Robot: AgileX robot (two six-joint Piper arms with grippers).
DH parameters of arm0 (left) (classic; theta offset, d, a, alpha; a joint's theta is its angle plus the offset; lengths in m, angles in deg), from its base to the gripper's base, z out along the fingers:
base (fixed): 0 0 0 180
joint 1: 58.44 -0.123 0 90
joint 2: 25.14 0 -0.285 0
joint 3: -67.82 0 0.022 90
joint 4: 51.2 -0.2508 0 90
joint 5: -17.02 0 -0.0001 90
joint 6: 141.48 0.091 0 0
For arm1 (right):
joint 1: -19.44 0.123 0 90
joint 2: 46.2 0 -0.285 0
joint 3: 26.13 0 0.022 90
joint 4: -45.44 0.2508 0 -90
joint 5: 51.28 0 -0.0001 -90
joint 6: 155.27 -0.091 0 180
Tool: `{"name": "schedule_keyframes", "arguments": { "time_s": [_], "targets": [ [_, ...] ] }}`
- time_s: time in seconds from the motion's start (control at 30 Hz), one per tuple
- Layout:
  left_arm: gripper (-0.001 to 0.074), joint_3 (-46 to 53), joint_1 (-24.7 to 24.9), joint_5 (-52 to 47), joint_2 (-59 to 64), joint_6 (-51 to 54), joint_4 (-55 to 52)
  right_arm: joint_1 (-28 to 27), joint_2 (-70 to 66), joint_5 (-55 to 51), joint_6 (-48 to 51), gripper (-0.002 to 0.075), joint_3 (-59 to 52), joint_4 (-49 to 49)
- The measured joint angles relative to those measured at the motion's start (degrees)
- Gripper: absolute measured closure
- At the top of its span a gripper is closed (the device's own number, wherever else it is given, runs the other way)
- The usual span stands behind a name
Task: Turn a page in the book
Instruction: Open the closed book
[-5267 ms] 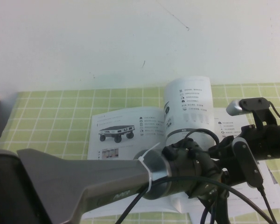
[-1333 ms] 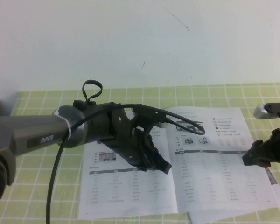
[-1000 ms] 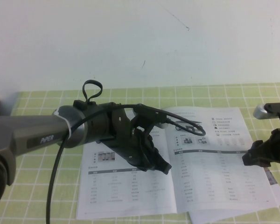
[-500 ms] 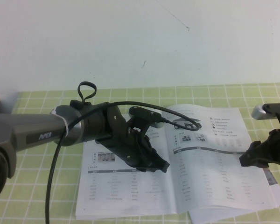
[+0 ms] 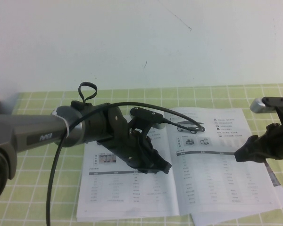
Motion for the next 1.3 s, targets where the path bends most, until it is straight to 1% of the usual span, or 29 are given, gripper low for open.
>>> {"name": "schedule_keyframes", "arguments": {
  "time_s": [0.13,0.23,0.33,0.43,0.5,0.57,0.63,0.73,0.8,0.9,0.97,1.03,1.1,1.17,1.23,1.3],
  "targets": [
    [0.0738,0.0,0.0,-0.1,0.0,0.2,0.1,0.0,0.0,-0.2,0.4,0.0337,0.0,0.1],
    [0.0738,0.0,0.0,-0.1,0.0,0.5,0.1,0.0,0.1,-0.6,0.2,0.0387,0.0,-1.2],
    [0.0738,0.0,0.0,-0.1,0.0,1.0,0.2,0.0,2.4,-3.7,0.0,0.0491,0.0,-3.2],
    [0.0738,0.0,0.0,-0.1,0.1,1.7,0.2,0.0,8.2,-7.7,0.0,0.0638,0.0,-5.5],
    [0.0738,0.0,0.0,-0.1,0.1,2.1,0.2,0.1,12.8,-8.5,-0.8,0.0686,-0.8,-7.2],
    [0.0738,0.0,0.0,-0.1,0.1,2.3,0.2,1.0,18.1,-7.0,-4.0,0.0704,-2.3,-12.2],
    [0.0738,0.0,0.0,-0.1,0.1,2.4,0.2,3.1,22.5,-3.6,-11.2,0.0714,-4.8,-21.8],
    [0.0738,0.0,0.0,0.0,0.1,2.5,0.2,6.2,24.7,1.9,-23.7,0.0718,-8.4,-37.4],
    [0.0738,0.0,0.0,0.0,0.1,2.5,0.2,6.8,23.8,5.5,-27.6,0.0718,-10.2,-42.5],
    [0.0738,0.0,0.0,0.1,0.1,2.7,0.4,6.9,20.2,12.4,-31.0,0.0718,-10.9,-42.6],
    [0.0738,0.0,0.0,0.1,0.1,2.7,0.7,6.8,17.4,15.0,-32.7,0.0718,-10.8,-39.0],
    [0.0738,0.0,0.0,0.1,0.1,2.7,0.8,6.5,14.3,15.6,-33.5,0.0696,-10.2,-35.7],
    [0.0738,0.0,0.0,0.1,0.1,2.9,1.1,6.4,11.9,15.8,-33.6,0.0629,-9.3,-34.0],
    [0.0738,0.0,0.0,0.1,0.1,3.0,1.1,6.3,9.7,15.9,-33.5,0.053,-8.7,-33.0],
    [0.0738,0.0,0.0,0.1,0.1,3.3,1.2,6.3,8.0,16.1,-33.2,0.0407,-8.3,-32.0],
    [0.0738,0.0,0.0,0.1,0.1,3.4,1.3,6.3,6.9,16.2,-33.1,0.033,-8.1,-31.5]
  ]
}}
